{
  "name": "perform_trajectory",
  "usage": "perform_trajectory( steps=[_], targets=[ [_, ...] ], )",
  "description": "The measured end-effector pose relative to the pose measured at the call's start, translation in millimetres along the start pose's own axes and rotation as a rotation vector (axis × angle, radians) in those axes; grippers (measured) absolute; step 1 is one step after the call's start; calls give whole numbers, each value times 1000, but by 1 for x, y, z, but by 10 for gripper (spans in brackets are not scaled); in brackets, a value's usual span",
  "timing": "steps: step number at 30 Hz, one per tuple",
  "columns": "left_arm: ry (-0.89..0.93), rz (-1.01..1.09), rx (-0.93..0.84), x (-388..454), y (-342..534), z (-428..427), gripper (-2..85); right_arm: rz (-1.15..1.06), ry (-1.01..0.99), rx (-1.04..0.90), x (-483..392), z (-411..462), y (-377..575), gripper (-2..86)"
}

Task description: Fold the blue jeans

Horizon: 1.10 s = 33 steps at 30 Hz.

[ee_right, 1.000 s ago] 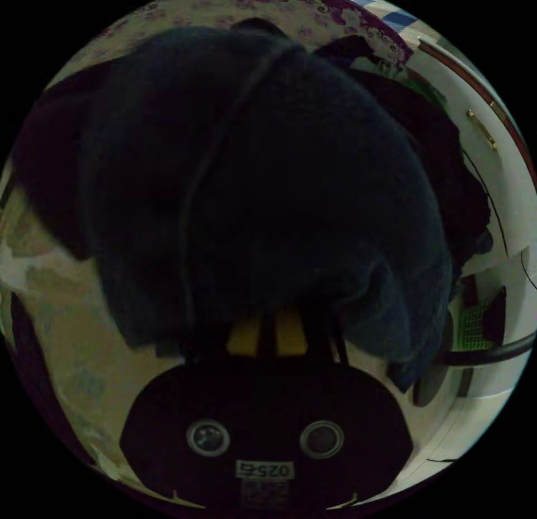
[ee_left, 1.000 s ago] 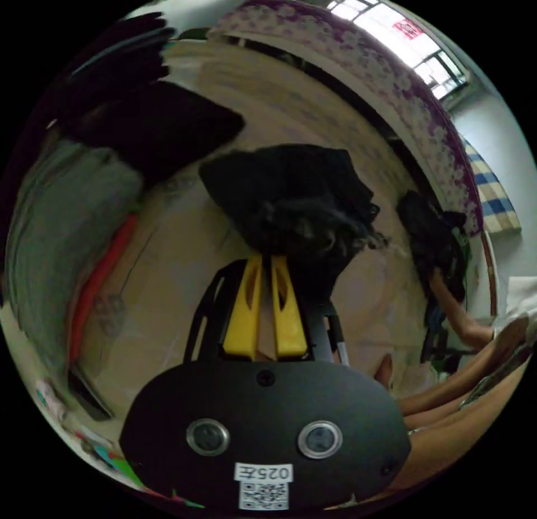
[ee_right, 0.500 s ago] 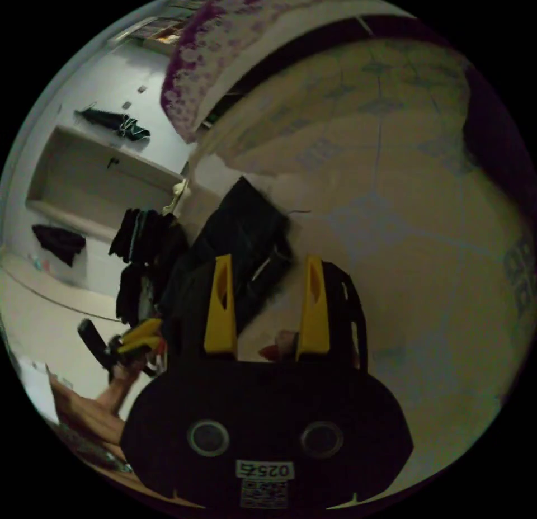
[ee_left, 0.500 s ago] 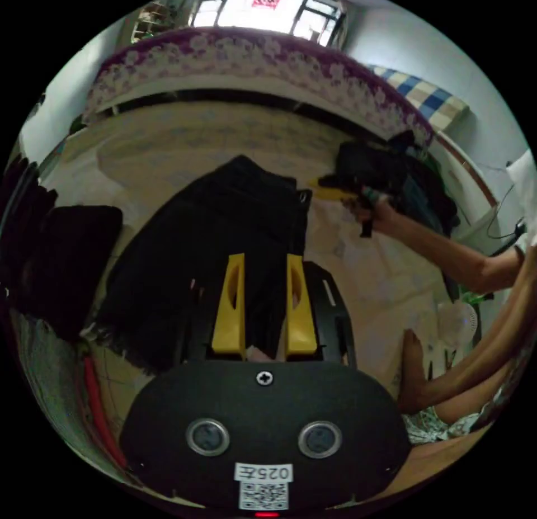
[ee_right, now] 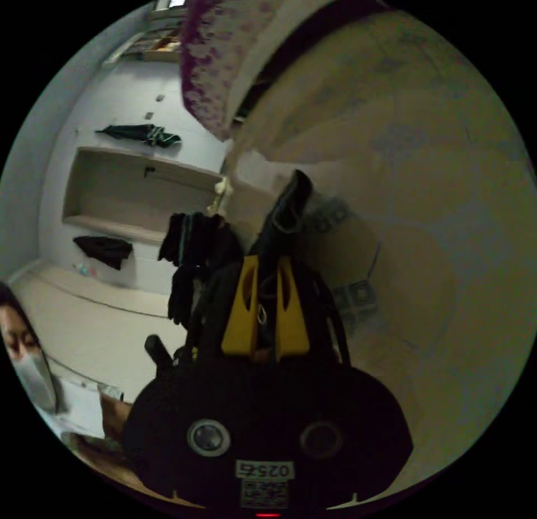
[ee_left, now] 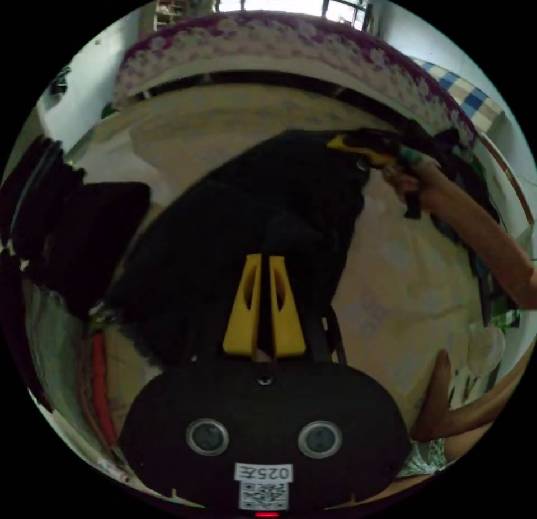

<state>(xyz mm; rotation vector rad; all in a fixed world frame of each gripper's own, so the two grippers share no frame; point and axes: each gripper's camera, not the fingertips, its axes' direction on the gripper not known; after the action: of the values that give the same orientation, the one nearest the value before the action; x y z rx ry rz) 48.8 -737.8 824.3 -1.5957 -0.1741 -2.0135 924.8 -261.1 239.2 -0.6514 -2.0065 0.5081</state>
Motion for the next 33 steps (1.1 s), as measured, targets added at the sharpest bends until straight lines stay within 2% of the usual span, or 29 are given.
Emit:
perform_trajectory(
  steps=[4, 7, 9, 10, 12, 14, 16, 17, 18, 21, 24, 26, 29, 33],
  targets=[
    [-180, -46, 204, -40, -5, -127, -15, -217, 133, 150, -99, -123, 59, 46],
    [-290, -108, 315, -80, 1, -219, -10, -152, 327, 345, -139, -249, 119, 48],
    [-260, -108, 248, -116, 7, -237, 8, 37, 450, 467, -127, -336, 169, 50],
    [-235, -90, 212, -124, 9, -233, 15, 78, 510, 474, -121, -351, 182, 51],
    [-197, -150, 60, -158, 25, -194, -3, 236, 786, 409, -78, -376, 220, 52],
    [-110, -251, -104, -185, 36, -159, -7, 339, 933, 306, -33, -372, 240, 52],
    [60, -474, -185, -214, 50, -145, -6, 480, 933, 219, 10, -364, 255, 52],
    [240, -560, -143, -225, 58, -150, -1, 510, 938, 184, 21, -357, 261, 52],
    [415, -610, -62, -229, 62, -162, 19, 496, 983, 229, 13, -357, 263, 52],
    [666, -726, 100, -232, 60, -192, 76, 492, 1018, 234, -18, -360, 256, 52],
    [844, -826, 103, -242, 37, -196, 98, 451, 1053, 251, -51, -366, 251, 53],
    [827, -838, 78, -255, 16, -200, 99, 454, 1040, 310, -74, -377, 252, 53],
    [690, -826, 25, -288, -24, -214, 101, 484, 958, 397, -109, -400, 260, 53],
    [545, -922, 1, -349, -58, -245, 100, 465, 904, 404, -144, -421, 263, 54]
  ],
)
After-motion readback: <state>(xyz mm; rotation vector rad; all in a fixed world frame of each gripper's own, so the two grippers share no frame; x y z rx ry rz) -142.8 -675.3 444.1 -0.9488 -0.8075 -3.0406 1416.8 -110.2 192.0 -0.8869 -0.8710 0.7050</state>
